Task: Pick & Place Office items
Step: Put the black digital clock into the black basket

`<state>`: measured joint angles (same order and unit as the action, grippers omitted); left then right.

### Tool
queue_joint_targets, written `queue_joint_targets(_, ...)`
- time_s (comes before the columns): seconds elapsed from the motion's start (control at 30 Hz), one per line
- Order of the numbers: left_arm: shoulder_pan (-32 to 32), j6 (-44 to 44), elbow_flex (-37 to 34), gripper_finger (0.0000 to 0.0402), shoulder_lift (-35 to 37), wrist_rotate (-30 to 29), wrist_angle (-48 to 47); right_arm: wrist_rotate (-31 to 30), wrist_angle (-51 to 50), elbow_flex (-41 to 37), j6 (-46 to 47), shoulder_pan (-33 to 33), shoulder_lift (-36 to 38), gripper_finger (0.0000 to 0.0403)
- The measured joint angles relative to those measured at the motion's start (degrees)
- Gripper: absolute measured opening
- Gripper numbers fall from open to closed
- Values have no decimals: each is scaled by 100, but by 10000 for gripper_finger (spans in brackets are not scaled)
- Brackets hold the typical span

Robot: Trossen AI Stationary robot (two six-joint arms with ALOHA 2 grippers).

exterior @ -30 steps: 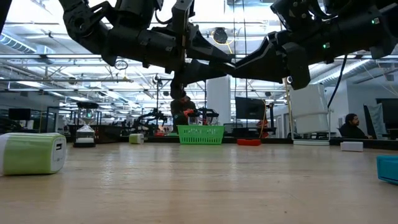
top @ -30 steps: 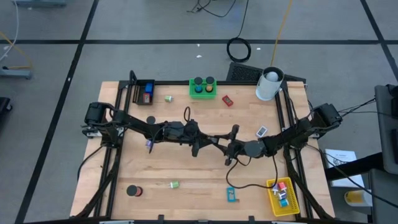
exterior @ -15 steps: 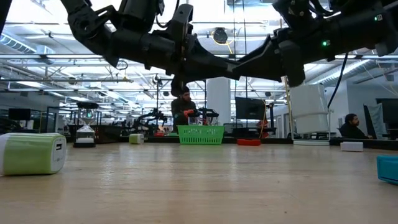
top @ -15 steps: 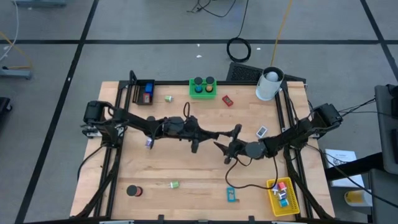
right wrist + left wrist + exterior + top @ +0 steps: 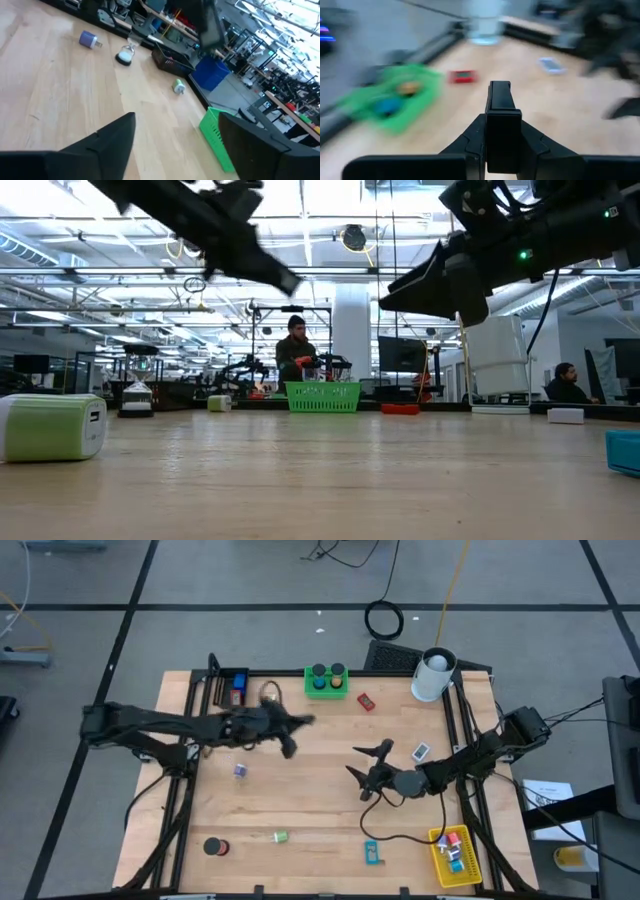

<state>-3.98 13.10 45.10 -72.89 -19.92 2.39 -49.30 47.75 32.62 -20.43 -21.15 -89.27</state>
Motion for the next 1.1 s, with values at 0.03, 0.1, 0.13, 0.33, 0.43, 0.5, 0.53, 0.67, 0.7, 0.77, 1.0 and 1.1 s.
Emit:
queue_joint_targets(0.03,-3,10,0,59,210,-372,-371,0,-64,0,60,0,0,257)
queue_joint_targets(0.1,-44,112,0,61,634,-1183,-1285,2,-183,0,198,0,0,229)
queue_joint_targets(0.13,-90,212,0,62,804,-1536,-1675,4,-243,0,267,0,0,215)
queue_joint_targets(0.33,-676,929,-156,61,1510,-3115,-3610,7,-385,-2,368,2,0,134)
queue_joint_targets(0.43,-1203,868,-668,61,1754,-3202,-3384,7,-380,-2,367,2,0,102)
queue_joint_targets(0.5,-1642,651,-1116,61,1816,-3099,-2805,9,-371,-2,346,2,0,84)
queue_joint_targets(0.53,-1871,488,-1353,61,1825,-2998,-2422,7,-372,-2,344,2,0,76)
queue_joint_targets(0.67,-2851,-40,-2270,62,1802,-2363,-453,10,-369,-2,334,2,0,50)
queue_joint_targets(0.7,-3093,-59,-2465,62,1767,-2227,-13,10,-367,-2,332,2,0,44)
queue_joint_targets(0.77,-3497,-62,-2792,62,1721,-2046,648,14,-367,-2,328,2,0,34)
queue_joint_targets(1.0,-4080,-96,-3023,62,1568,-1799,1325,353,-313,-7,287,46,0,14)
queue_joint_targets(1.1,-4038,-79,-2969,62,1351,-1956,1395,455,-312,-7,310,49,0,10)
